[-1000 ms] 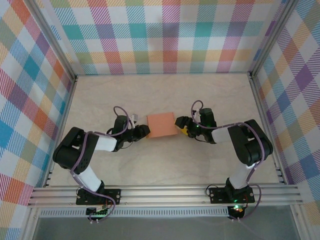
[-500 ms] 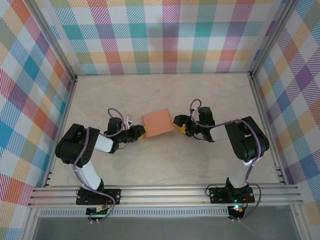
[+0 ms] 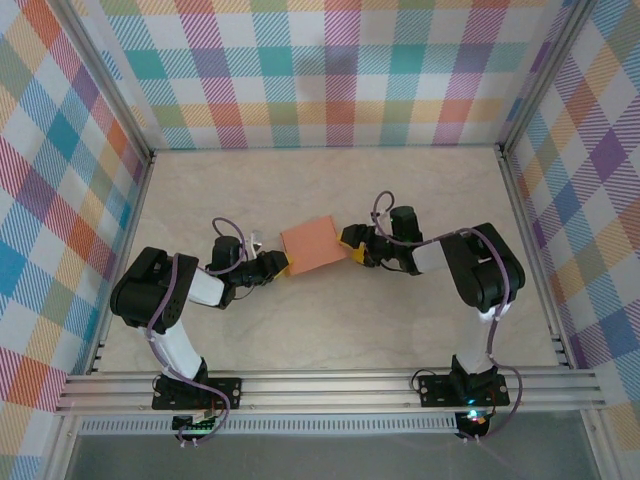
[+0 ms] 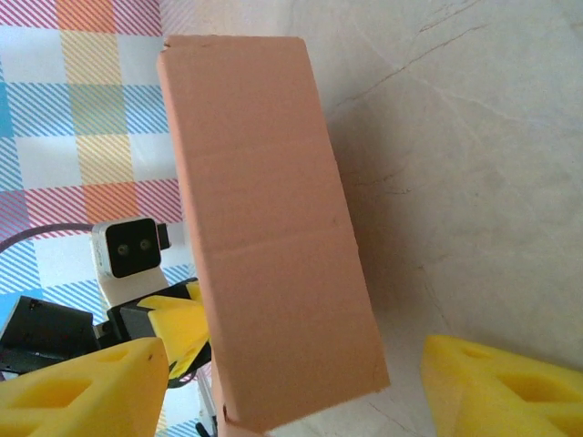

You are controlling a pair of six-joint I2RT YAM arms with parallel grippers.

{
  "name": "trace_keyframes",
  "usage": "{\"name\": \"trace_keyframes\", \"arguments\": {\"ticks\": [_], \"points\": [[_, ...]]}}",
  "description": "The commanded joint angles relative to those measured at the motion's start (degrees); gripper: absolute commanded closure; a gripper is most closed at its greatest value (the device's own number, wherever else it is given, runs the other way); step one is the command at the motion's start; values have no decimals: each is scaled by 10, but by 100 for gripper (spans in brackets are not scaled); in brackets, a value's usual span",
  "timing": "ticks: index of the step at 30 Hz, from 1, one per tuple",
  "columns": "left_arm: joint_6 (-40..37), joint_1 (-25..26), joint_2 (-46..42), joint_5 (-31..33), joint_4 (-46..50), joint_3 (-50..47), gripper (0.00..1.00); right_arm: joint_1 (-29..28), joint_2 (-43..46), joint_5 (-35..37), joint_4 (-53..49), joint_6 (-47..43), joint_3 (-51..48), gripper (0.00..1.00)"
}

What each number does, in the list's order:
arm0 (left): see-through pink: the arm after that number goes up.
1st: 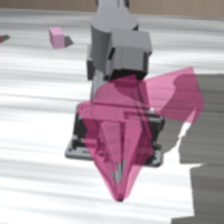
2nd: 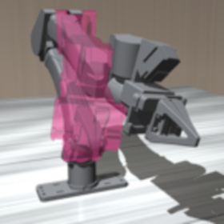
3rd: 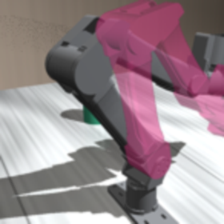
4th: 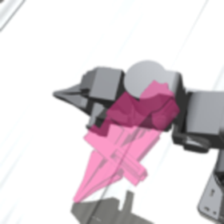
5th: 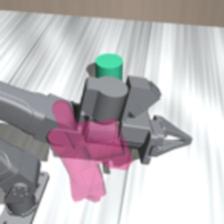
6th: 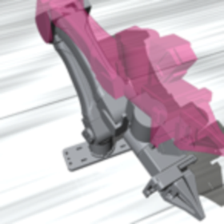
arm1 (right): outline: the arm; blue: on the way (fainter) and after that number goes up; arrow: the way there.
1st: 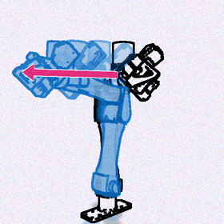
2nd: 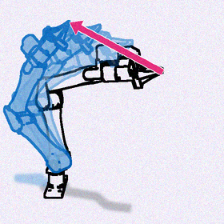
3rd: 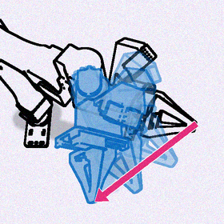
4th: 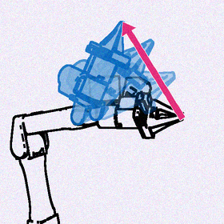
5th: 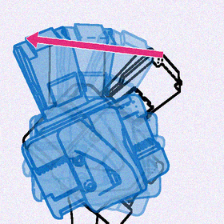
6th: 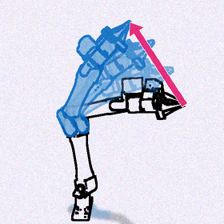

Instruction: Fold the paper box

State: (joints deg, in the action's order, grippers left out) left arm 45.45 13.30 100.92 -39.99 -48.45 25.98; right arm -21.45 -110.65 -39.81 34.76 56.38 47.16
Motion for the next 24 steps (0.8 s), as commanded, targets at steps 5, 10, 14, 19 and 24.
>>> {"name": "trace_keyframes", "arguments": {"ticks": [5, 10, 14, 19, 24], "points": [[-6, -10, 17, 7, 31, -16, 71, -16, -31, -43, -52, -26, 62, 26], [-5, -11, 12, 11, 28, -17, 71, -24, -52, -60, -8, 1, 82, 33], [-9, -11, 7, 12, 36, -16, 69, -24, -45, -63, 23, 24, 77, 48], [-7, -12, -4, 12, 40, -11, 62, -21, -14, -43, 18, 34, 66, 56], [-17, -11, -43, 27, 53, -6, 44, -13, 10, -41, 18, 44, 56, 59]]}}
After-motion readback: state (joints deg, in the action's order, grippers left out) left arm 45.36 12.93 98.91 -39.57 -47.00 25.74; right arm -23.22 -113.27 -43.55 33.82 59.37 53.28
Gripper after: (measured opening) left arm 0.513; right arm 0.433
